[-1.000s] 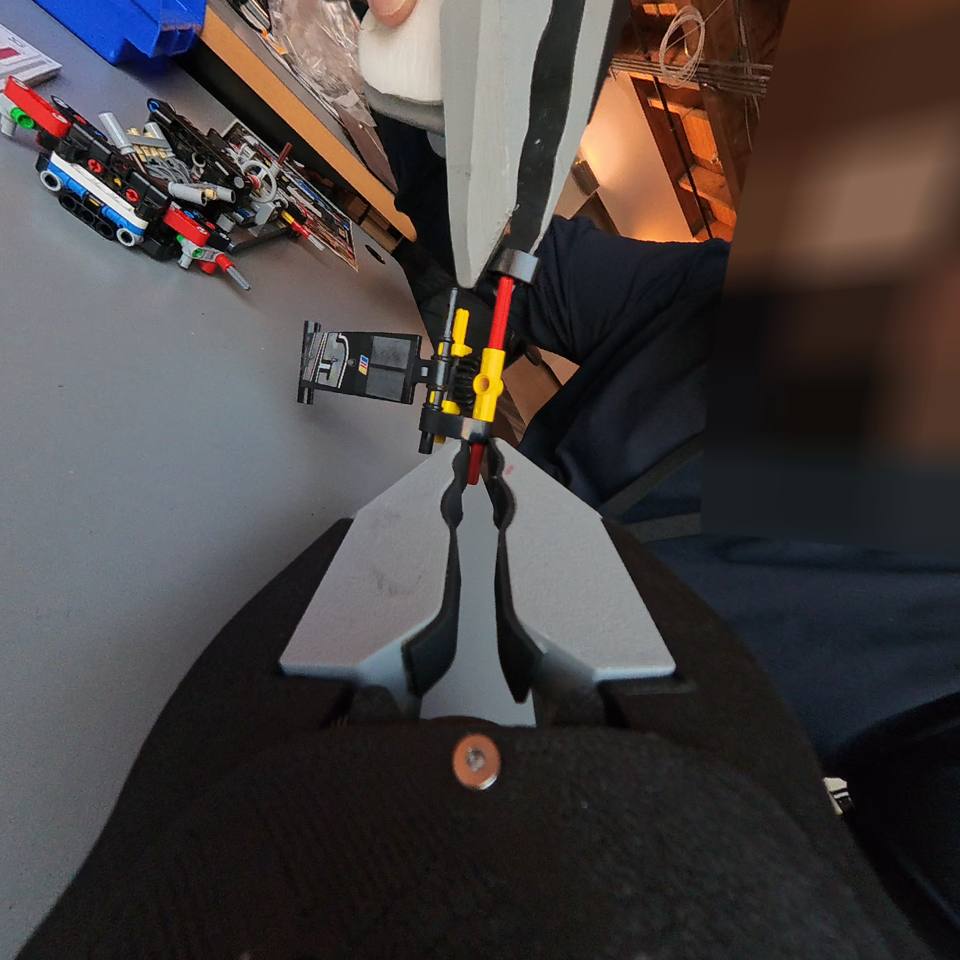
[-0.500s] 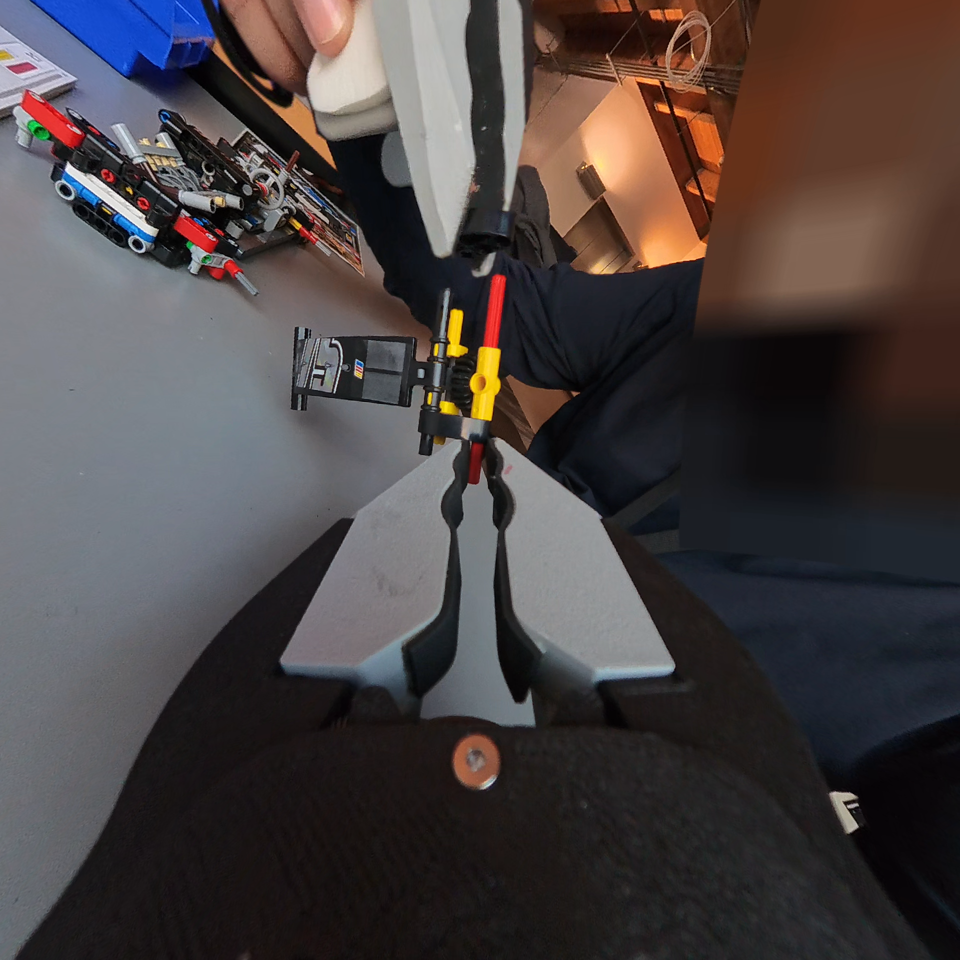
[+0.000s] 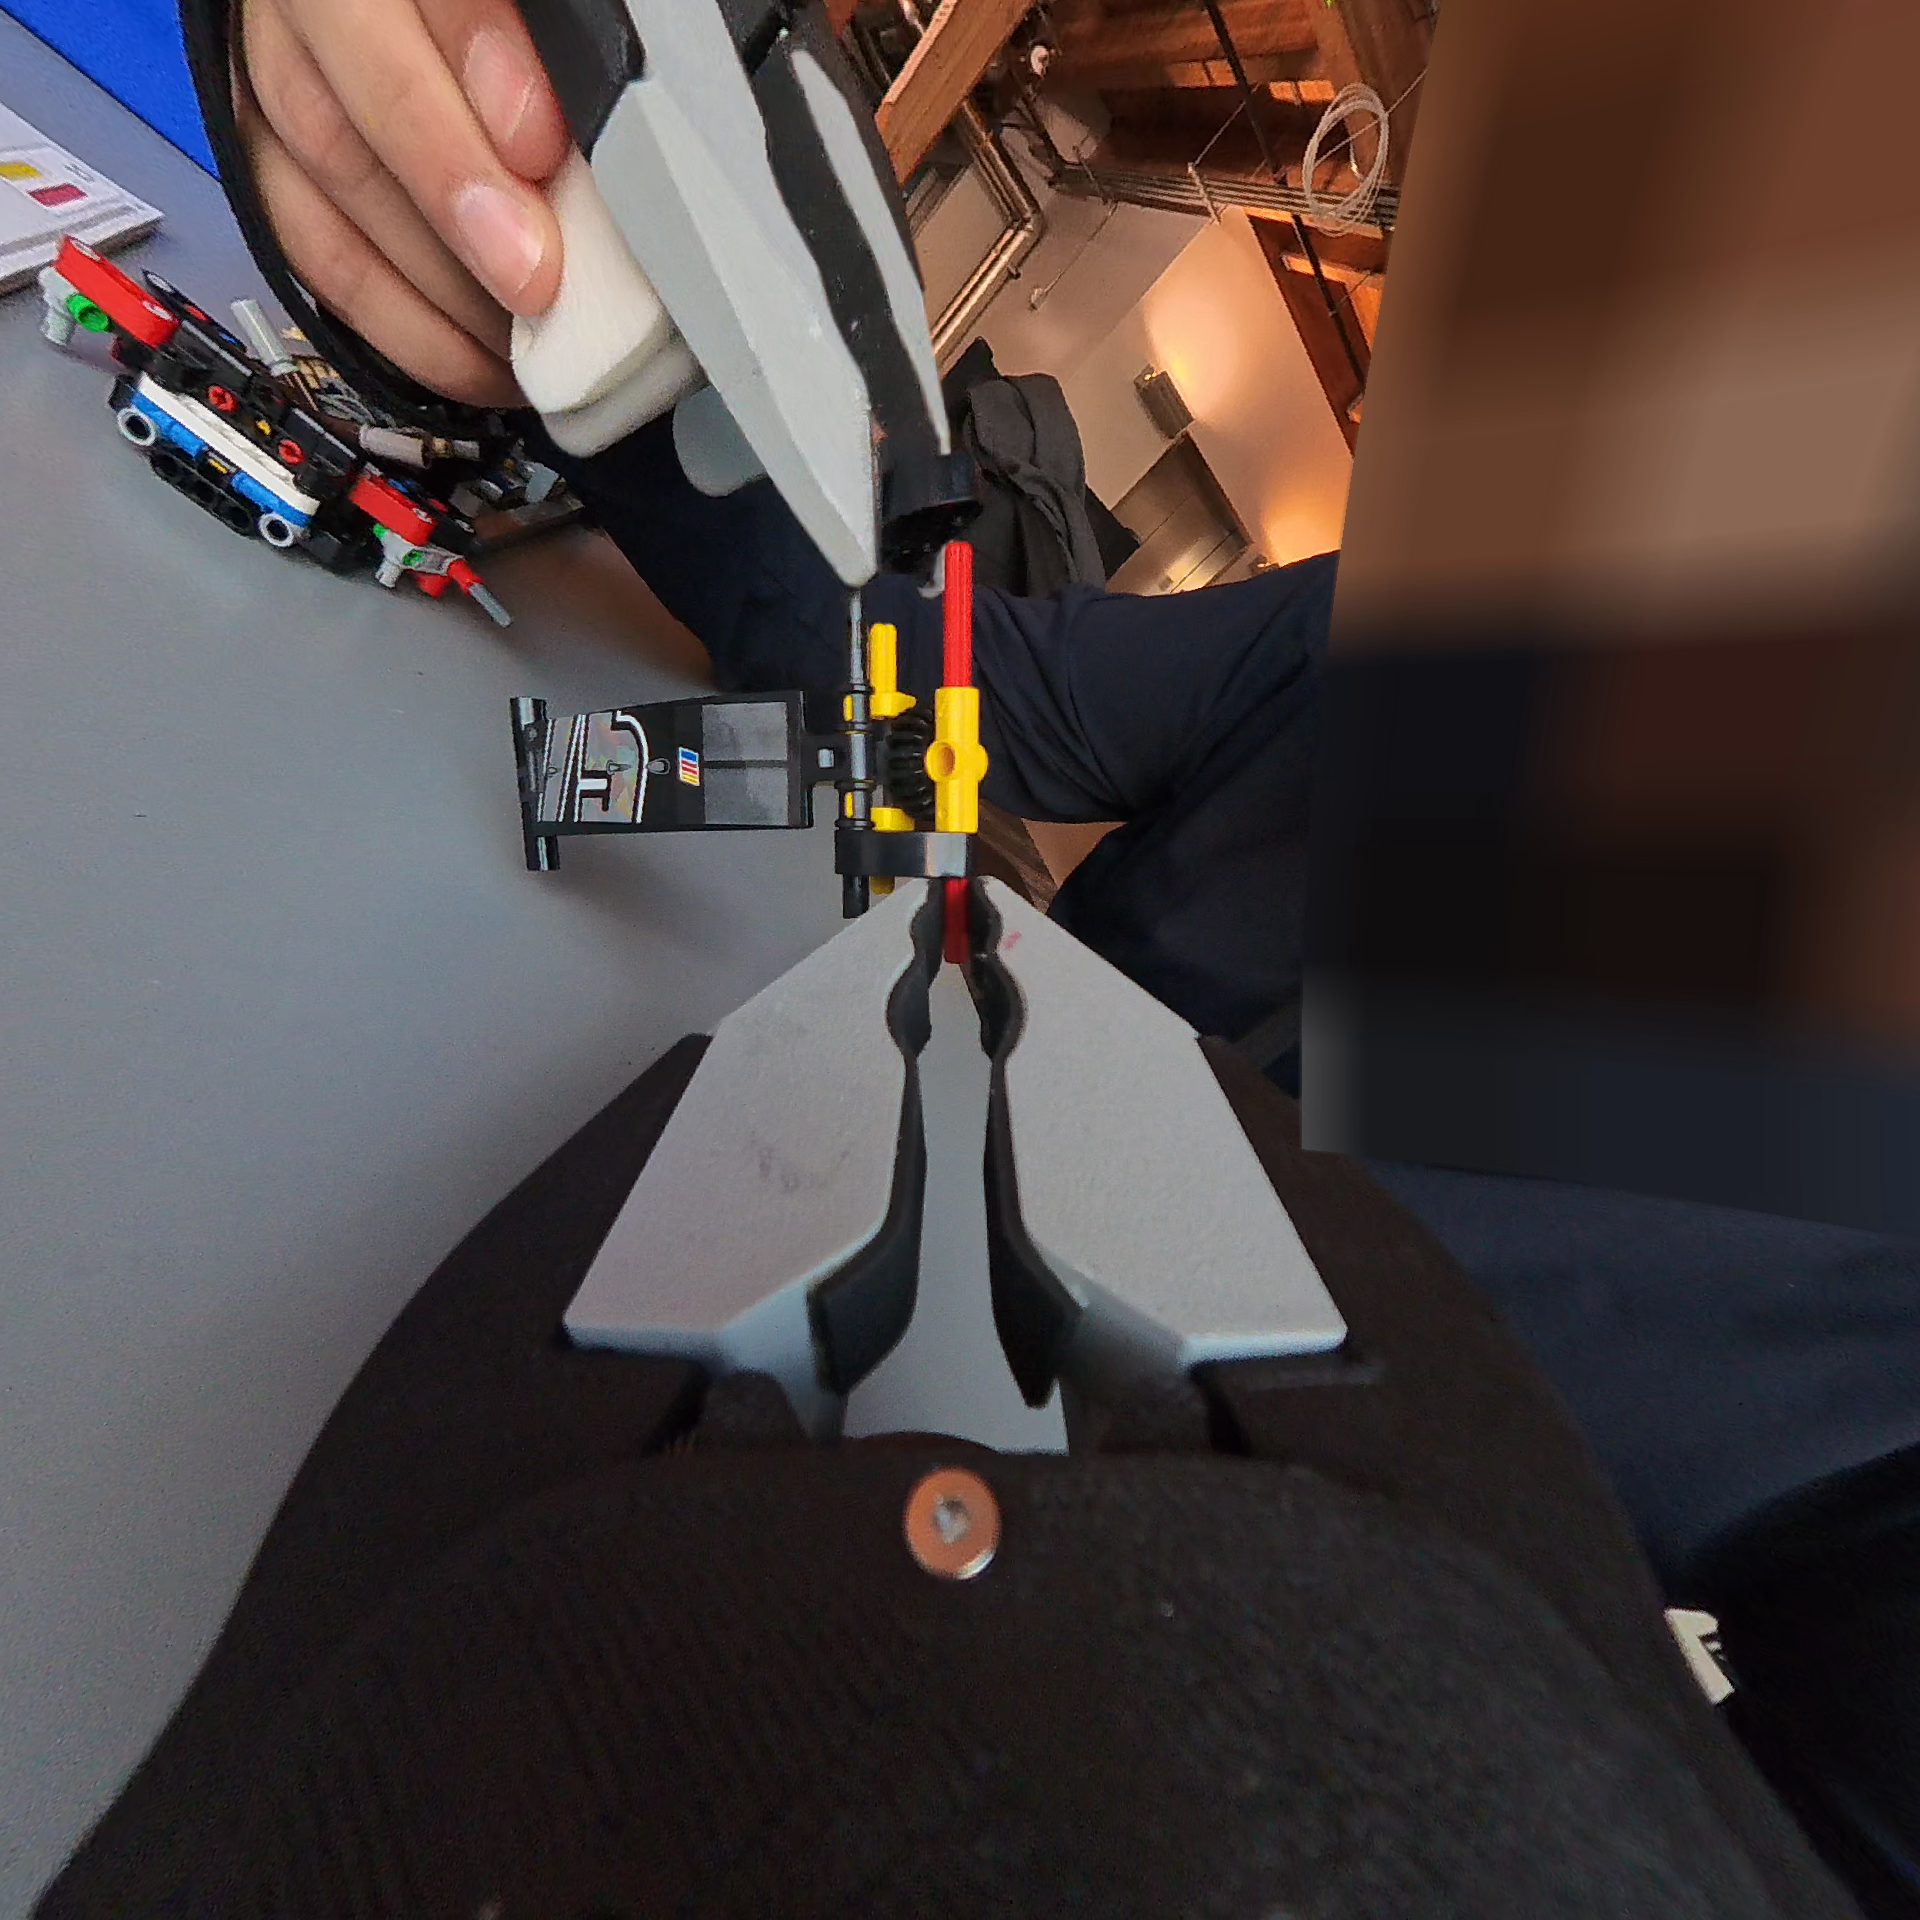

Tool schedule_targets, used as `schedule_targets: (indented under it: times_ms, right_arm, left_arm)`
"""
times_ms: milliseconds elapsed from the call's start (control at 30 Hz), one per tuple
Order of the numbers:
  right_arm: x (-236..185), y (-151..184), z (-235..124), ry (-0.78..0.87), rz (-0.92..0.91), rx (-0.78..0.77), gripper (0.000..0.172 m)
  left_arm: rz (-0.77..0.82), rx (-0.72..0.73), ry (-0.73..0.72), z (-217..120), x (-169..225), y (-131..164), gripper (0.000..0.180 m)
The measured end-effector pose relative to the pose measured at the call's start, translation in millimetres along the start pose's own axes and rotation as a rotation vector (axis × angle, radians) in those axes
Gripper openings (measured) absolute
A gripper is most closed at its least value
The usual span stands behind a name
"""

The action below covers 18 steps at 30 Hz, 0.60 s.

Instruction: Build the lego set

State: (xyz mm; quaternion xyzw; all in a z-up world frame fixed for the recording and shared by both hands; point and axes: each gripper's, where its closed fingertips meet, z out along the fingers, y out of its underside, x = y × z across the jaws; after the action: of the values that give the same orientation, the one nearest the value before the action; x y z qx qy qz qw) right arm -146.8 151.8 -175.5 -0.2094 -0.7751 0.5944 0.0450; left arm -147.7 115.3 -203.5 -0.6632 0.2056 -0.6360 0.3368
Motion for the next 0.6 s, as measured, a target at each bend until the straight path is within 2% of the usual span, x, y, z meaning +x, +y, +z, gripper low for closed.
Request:
schedule_targets:
  times_ms: [300, 600]
  right_arm:
    - [-0.6, 2.6, 5.1, -0.007, -0.003, -0.004, 0.014]
    - [-1.9, 8.2, 5.0, 0.023, -0.032, -0.081, 0.014]
  left_arm:
    - [-0.002, -0.006, -0.005, 0.0, -0.4, 1.6, 0.001]
    - [-0.005, -0.013, -0.008, 1.2, -0.6, 3.2, 0.001]
